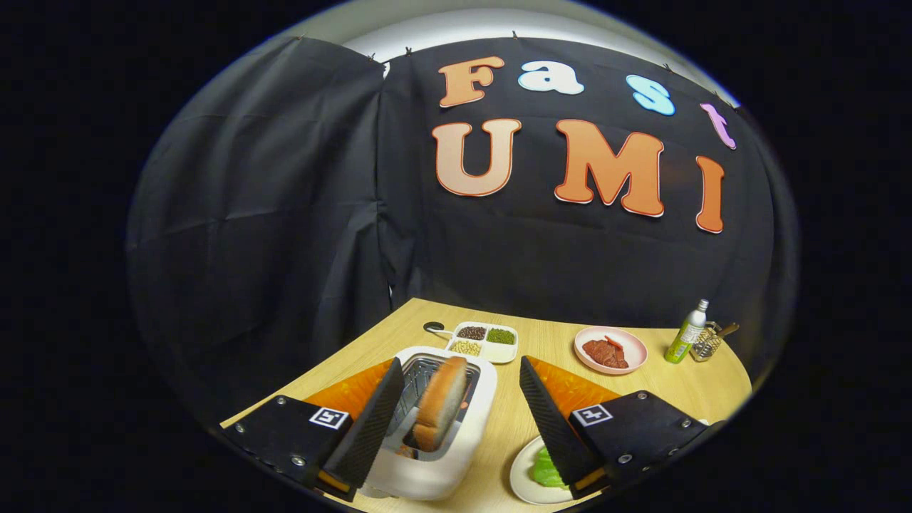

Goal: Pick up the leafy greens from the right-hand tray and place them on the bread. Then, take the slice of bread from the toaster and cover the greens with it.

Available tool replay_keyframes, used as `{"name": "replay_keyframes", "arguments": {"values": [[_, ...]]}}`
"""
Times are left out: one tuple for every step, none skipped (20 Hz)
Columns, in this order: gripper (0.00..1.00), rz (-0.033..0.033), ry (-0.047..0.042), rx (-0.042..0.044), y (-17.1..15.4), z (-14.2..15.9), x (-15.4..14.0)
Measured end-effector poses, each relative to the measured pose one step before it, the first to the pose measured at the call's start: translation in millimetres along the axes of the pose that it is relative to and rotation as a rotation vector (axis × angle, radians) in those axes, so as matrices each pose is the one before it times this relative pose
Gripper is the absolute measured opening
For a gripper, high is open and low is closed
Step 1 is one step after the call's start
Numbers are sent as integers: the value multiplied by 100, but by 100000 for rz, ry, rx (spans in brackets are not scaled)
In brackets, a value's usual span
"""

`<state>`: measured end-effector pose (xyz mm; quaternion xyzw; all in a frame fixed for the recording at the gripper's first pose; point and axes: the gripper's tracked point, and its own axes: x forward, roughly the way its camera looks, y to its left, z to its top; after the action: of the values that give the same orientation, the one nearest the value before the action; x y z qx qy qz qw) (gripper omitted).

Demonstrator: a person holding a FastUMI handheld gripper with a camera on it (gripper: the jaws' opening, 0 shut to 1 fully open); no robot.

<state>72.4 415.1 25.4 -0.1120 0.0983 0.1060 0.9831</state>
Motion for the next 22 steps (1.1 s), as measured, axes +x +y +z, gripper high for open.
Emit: {"name": "replay_keyframes", "arguments": {"values": [[98,633,17,337,444,-167,187],[98,424,442,-374,484,-65,174],[98,-98,624,-808,254,-103,119],[98,-299,506,-699,242,-169,103],[98,-98,581,-771,168,-378,223],[98,-31,815,-645,193,-346,102],[98,8,814,-124,227,-321,214],[98,77,779,69,175,-294,210],[98,-295,820,-178,42,-281,119],[98,-561,770,-231,-17,-347,146],[98,-243,842,-597,200,-195,93],[98,-557,648,-801,-10,-408,195],[95,-854,818,-401,-71,-304,247],[92,-827,448,159,-100,-137,139],[88,-333,1119,151,-57,-498,276],[87,29,1241,369,28,-429,174],[83,-11,1087,426,18,-309,193],[79,6,771,1028,-83,-330,107],[69,-1077,545,62,-158,-389,124],[63,-726,249,-402,-197,35,90],[43,-428,280,178,5,-151,-5],[32,-1,138,784,48,-77,-87]]}}
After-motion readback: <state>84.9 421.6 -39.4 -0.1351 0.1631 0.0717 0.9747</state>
